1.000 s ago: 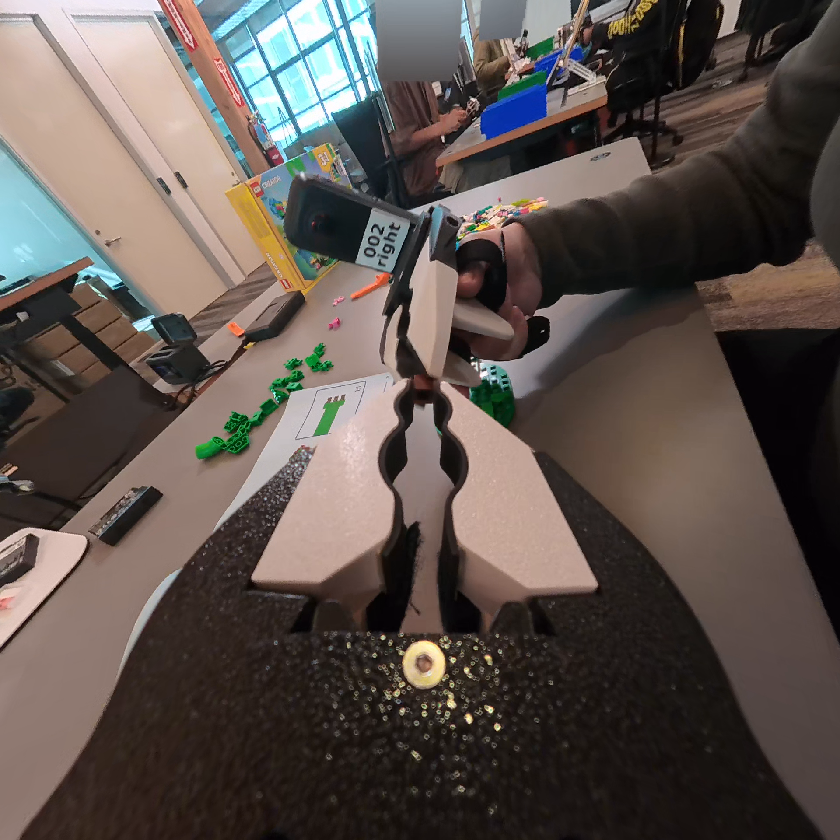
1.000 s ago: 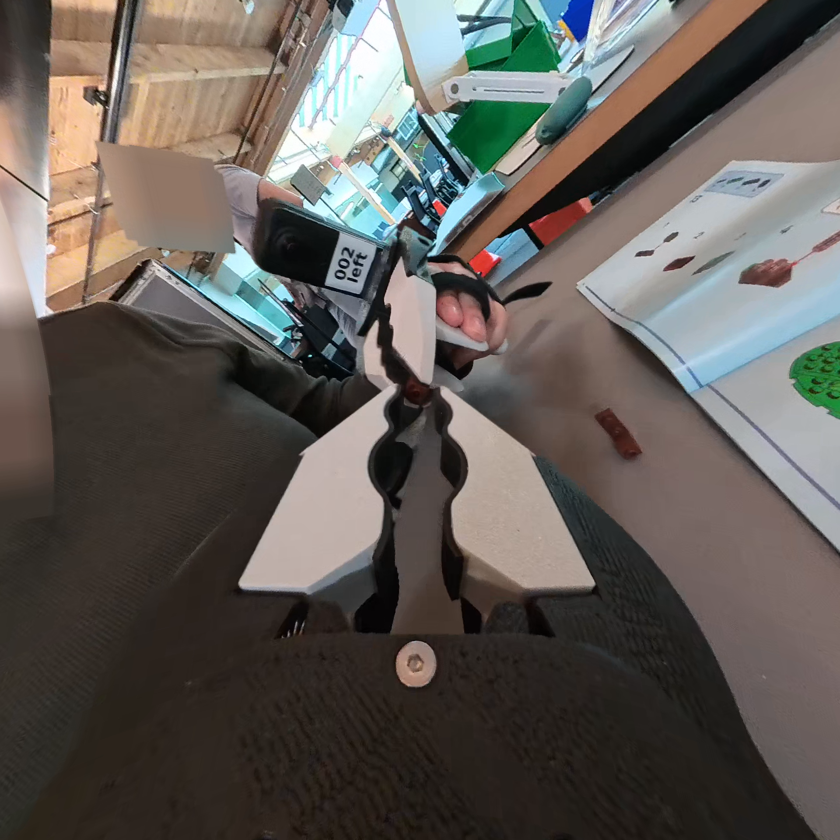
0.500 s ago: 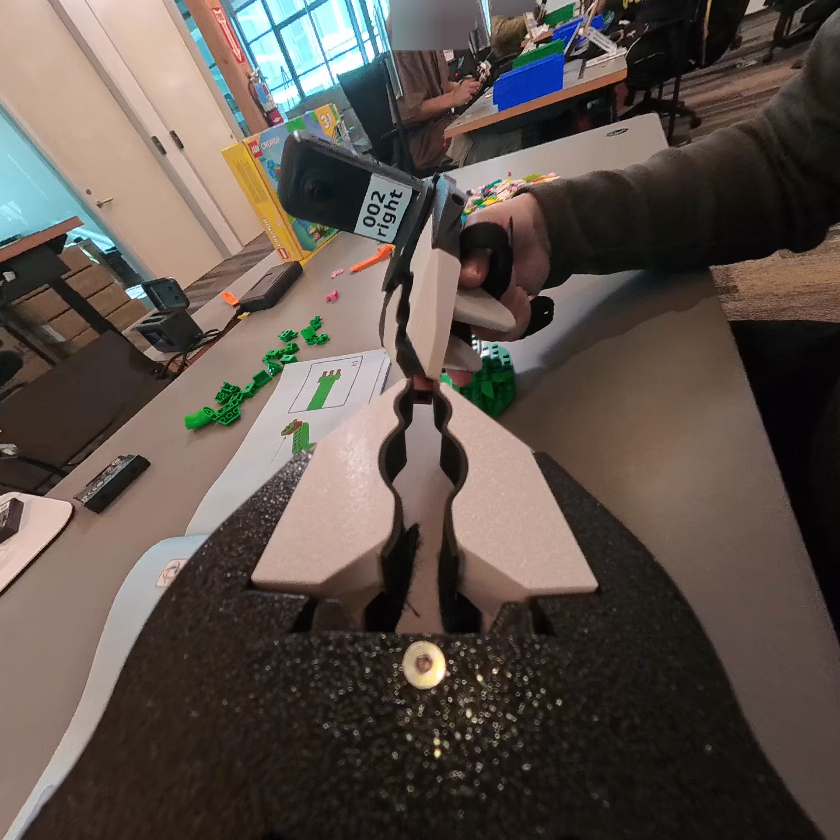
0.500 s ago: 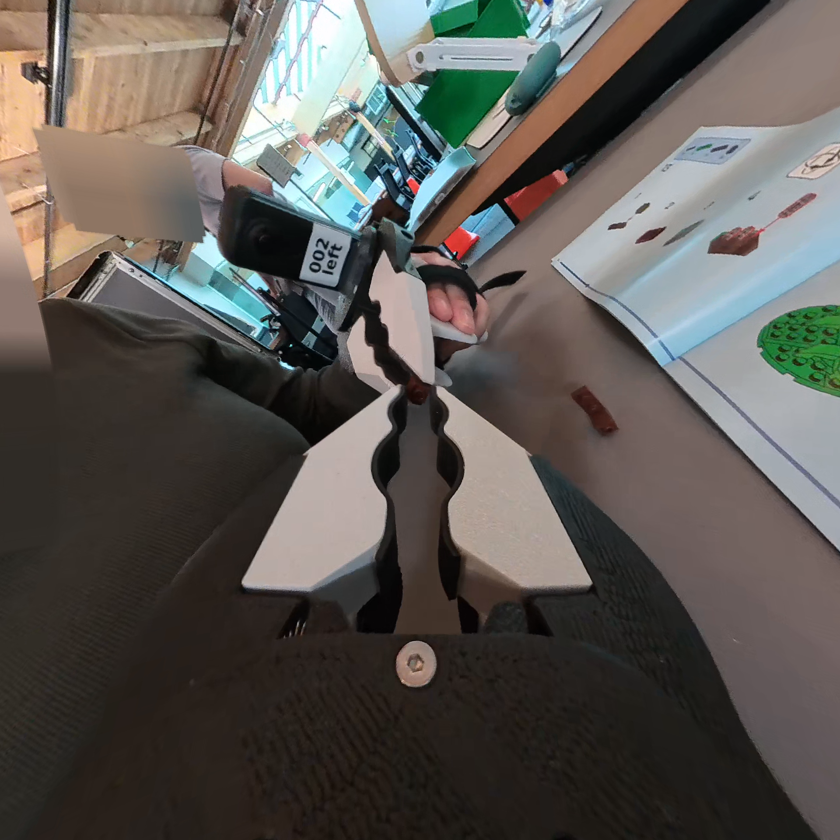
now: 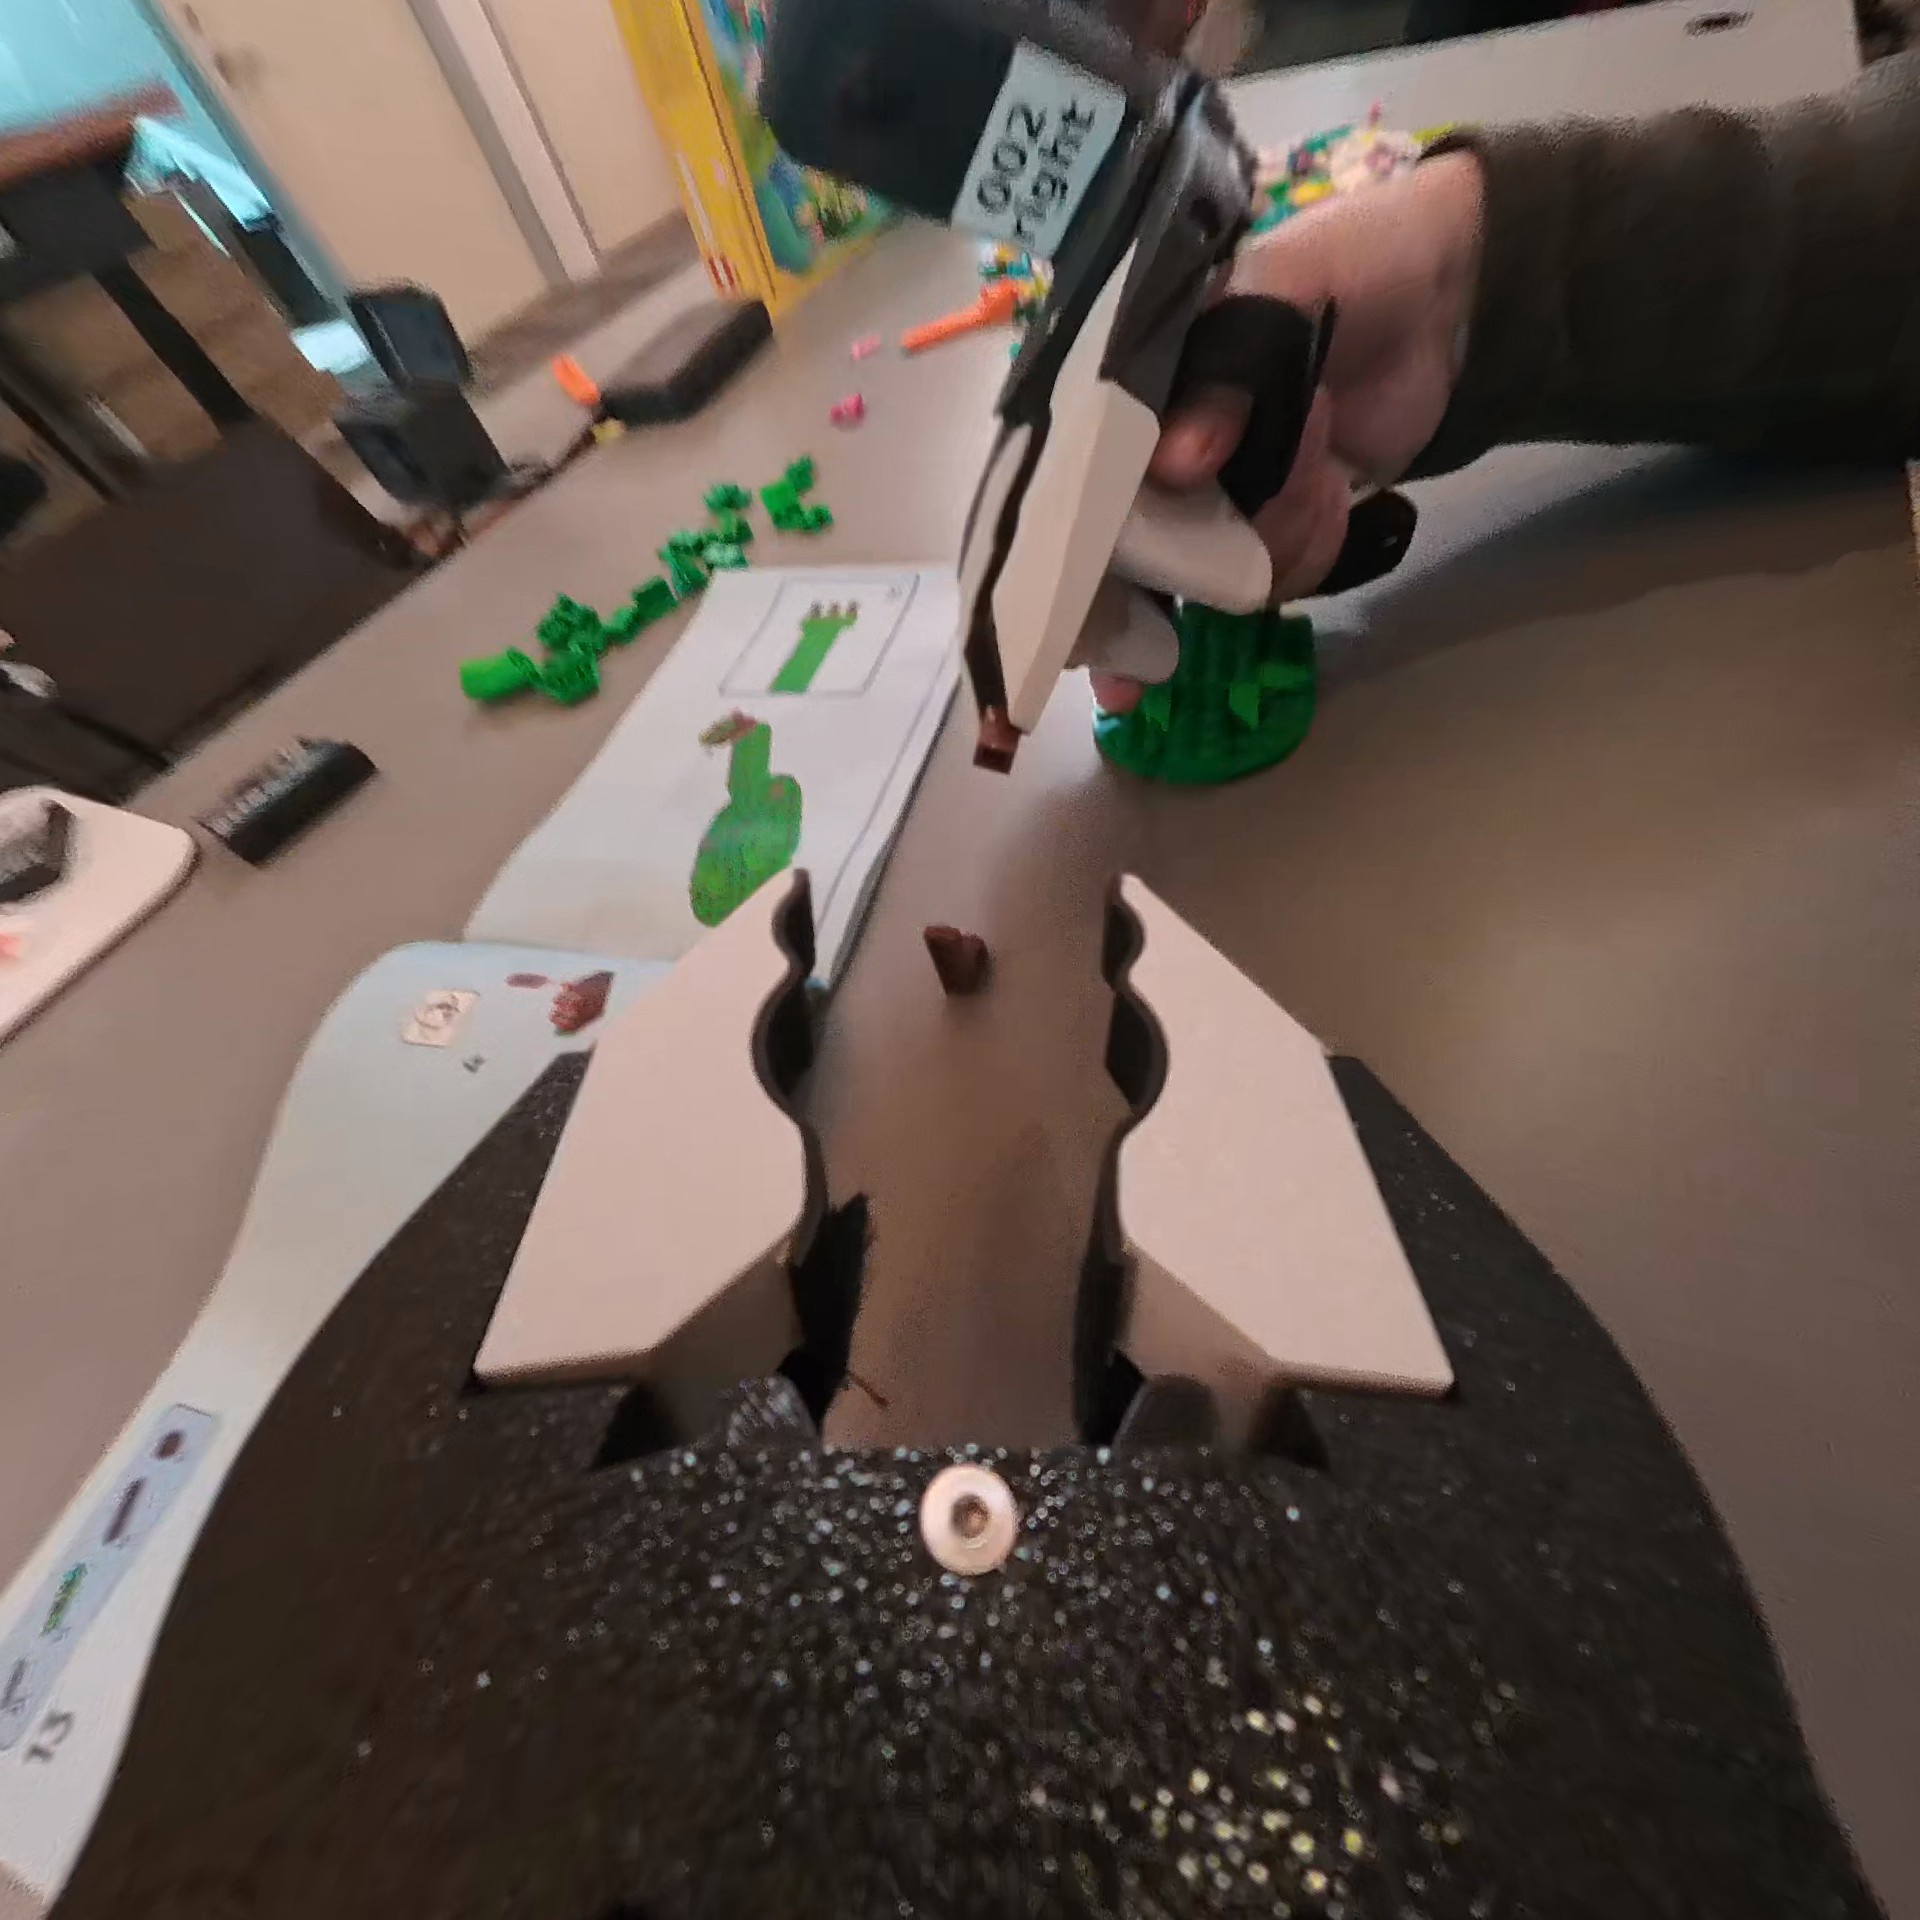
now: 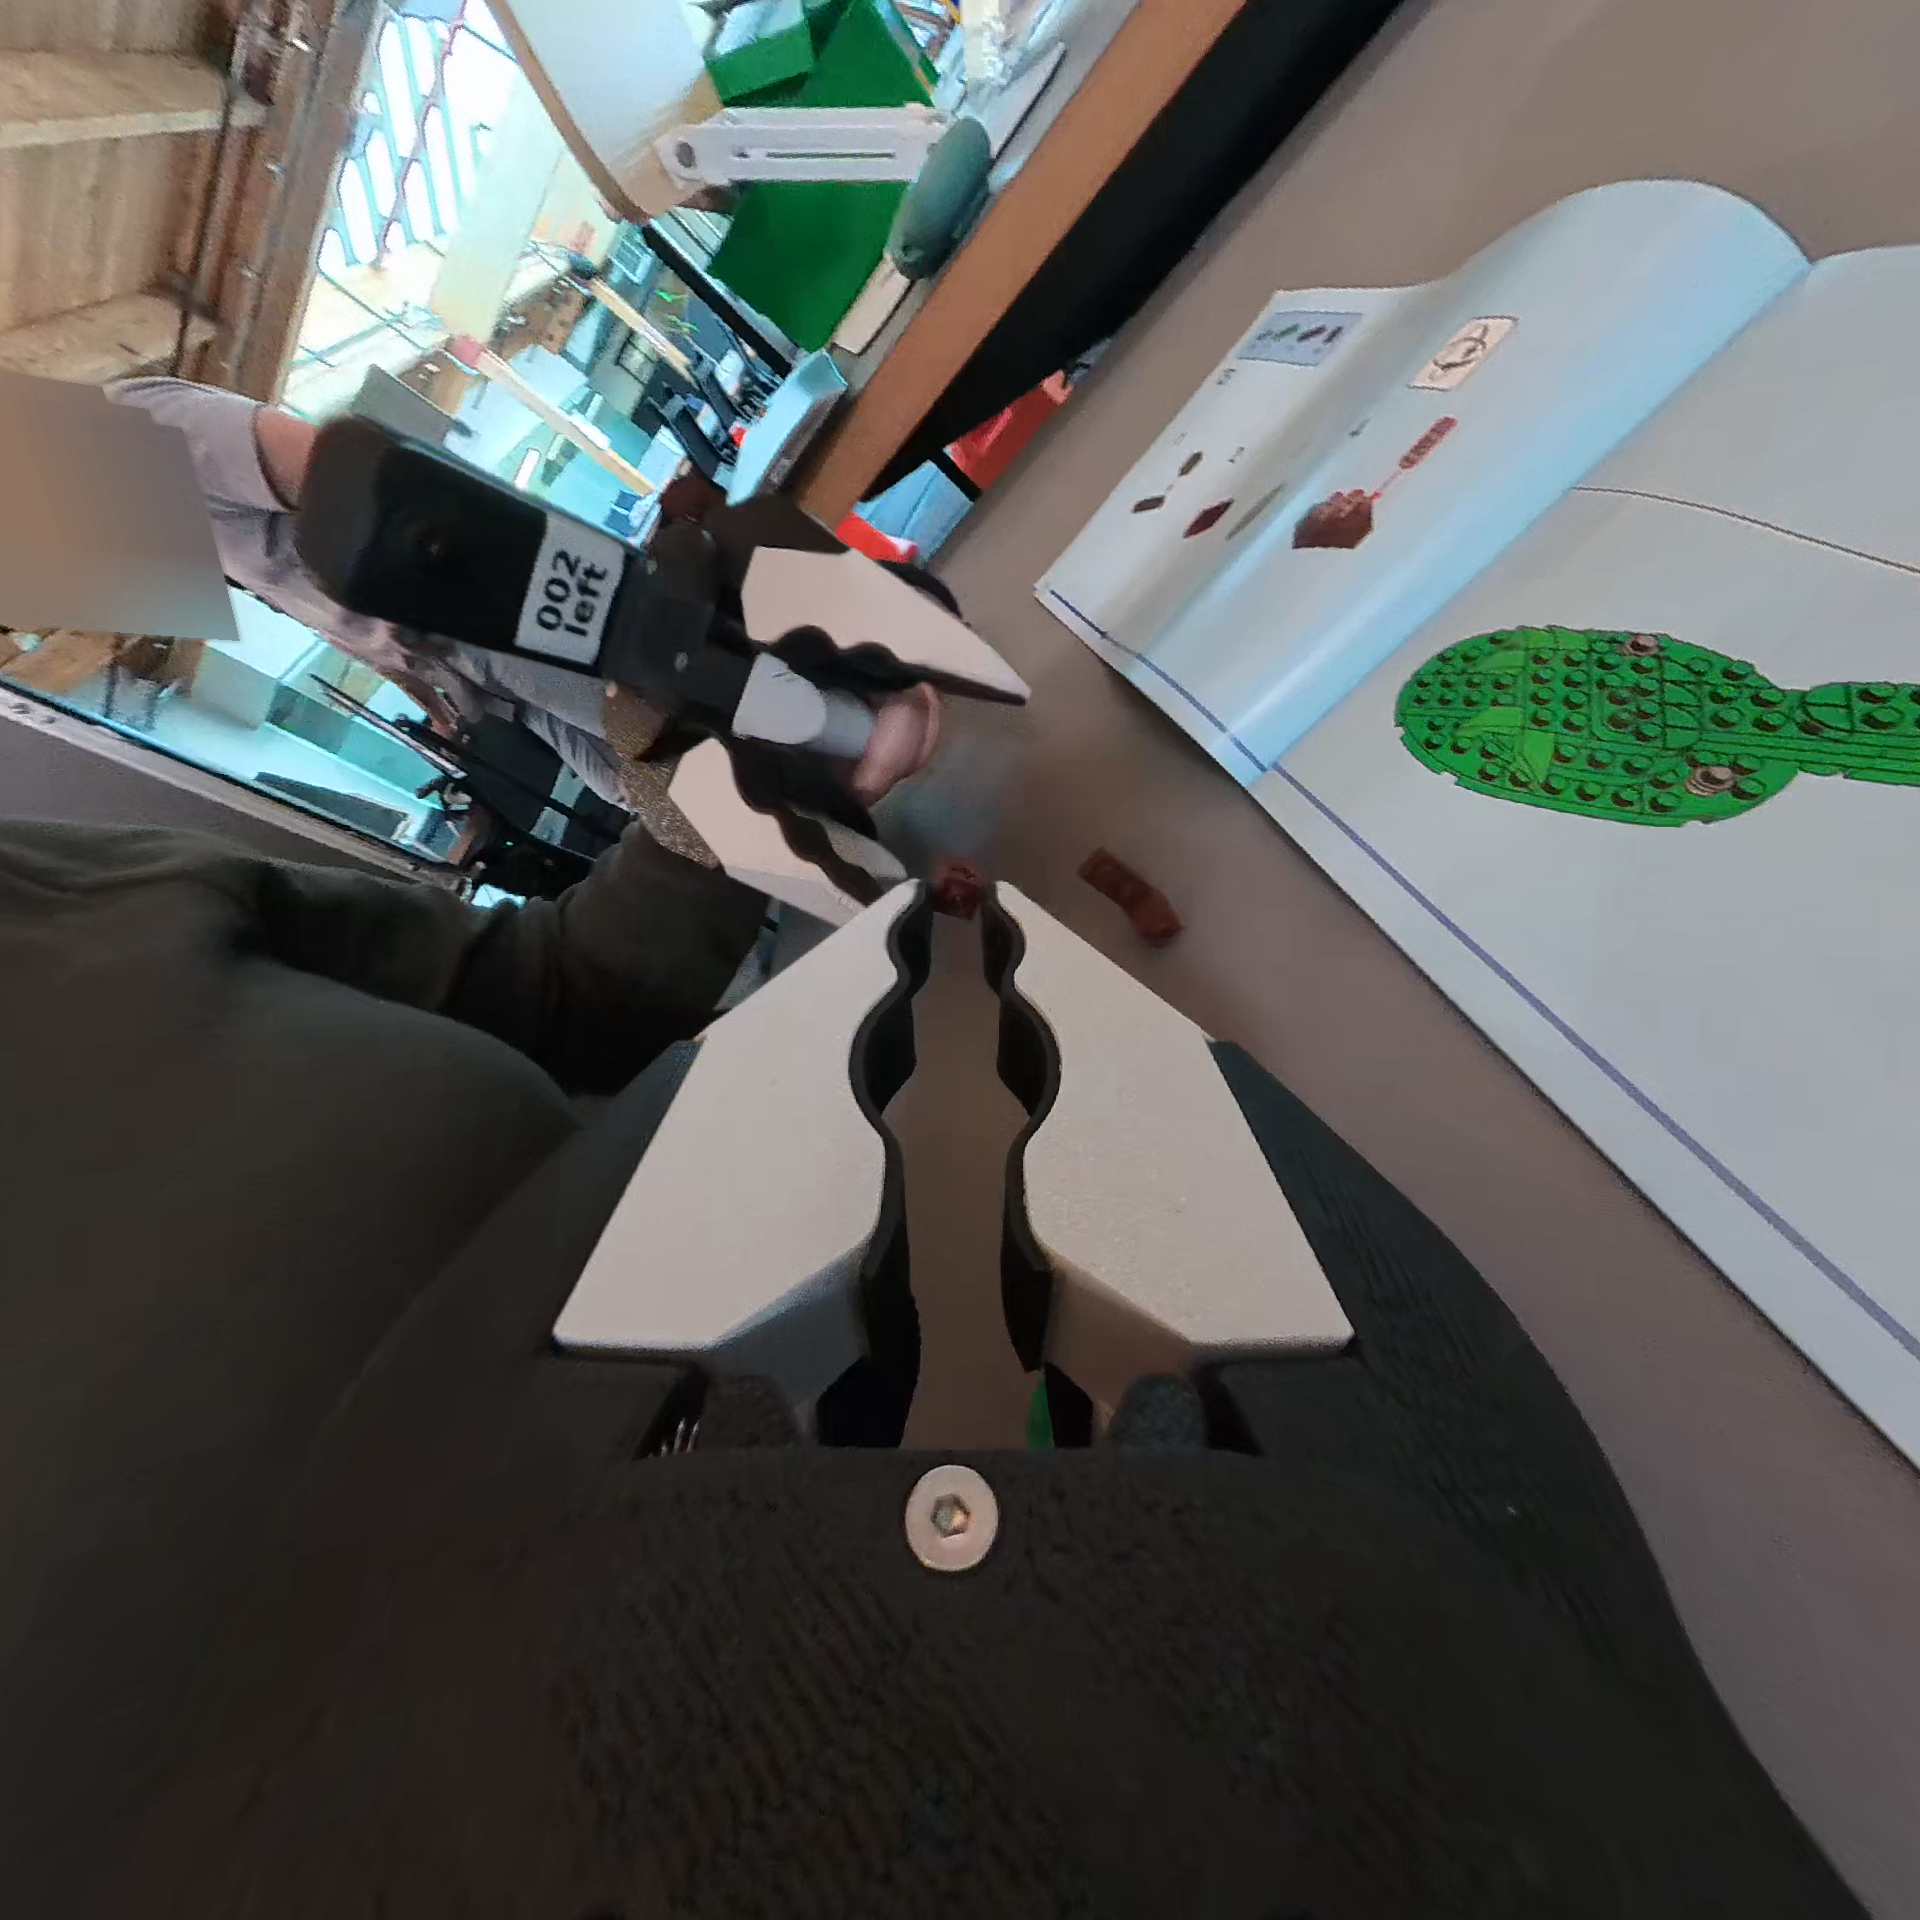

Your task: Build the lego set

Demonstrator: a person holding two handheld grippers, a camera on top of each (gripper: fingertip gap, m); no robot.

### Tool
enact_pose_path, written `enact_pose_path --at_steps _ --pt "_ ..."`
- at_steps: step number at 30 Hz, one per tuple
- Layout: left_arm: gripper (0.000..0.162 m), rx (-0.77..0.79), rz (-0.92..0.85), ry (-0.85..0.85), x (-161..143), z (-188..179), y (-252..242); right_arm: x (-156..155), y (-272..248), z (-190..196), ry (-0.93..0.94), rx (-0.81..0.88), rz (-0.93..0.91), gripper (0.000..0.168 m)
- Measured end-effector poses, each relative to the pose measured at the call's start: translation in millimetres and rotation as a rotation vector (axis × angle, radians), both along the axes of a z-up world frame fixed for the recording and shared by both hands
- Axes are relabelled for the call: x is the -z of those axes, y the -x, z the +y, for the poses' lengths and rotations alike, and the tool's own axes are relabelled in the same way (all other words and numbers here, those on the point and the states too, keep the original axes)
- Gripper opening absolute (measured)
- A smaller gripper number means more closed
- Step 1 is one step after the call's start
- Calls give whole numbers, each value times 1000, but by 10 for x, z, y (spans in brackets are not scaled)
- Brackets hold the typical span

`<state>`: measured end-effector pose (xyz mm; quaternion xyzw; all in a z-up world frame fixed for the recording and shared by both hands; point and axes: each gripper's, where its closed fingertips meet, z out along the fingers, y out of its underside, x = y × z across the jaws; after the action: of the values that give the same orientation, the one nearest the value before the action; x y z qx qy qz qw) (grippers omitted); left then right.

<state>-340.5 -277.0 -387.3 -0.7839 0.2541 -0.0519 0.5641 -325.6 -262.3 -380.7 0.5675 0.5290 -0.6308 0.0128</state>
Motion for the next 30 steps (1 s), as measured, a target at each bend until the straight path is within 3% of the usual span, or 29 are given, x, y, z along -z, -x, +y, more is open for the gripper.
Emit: enact_pose_path --at_steps 5,11,15,23,26,30 --pt "45 27 11 111 184 56 1 210 22 32 -119 1 -89 8" --pt "20 67 158 -101 -106 59 -152 -12 -37 -168 -13 -91 -21 8" --pt "8 101 210 -146 -151 27 -246 -98 -61 -208 44 -111 6 8" --pt "5 117 182 -148 -160 23 -279 -158 -94 -226 54 -130 52 8" --pt "5 111 99 -106 -178 26 -272 -192 -87 -209 -73 -125 153 14" --pt "5 140 -18 -74 -217 -15 -291 -396 -163 -240 -353 -136 421 22"
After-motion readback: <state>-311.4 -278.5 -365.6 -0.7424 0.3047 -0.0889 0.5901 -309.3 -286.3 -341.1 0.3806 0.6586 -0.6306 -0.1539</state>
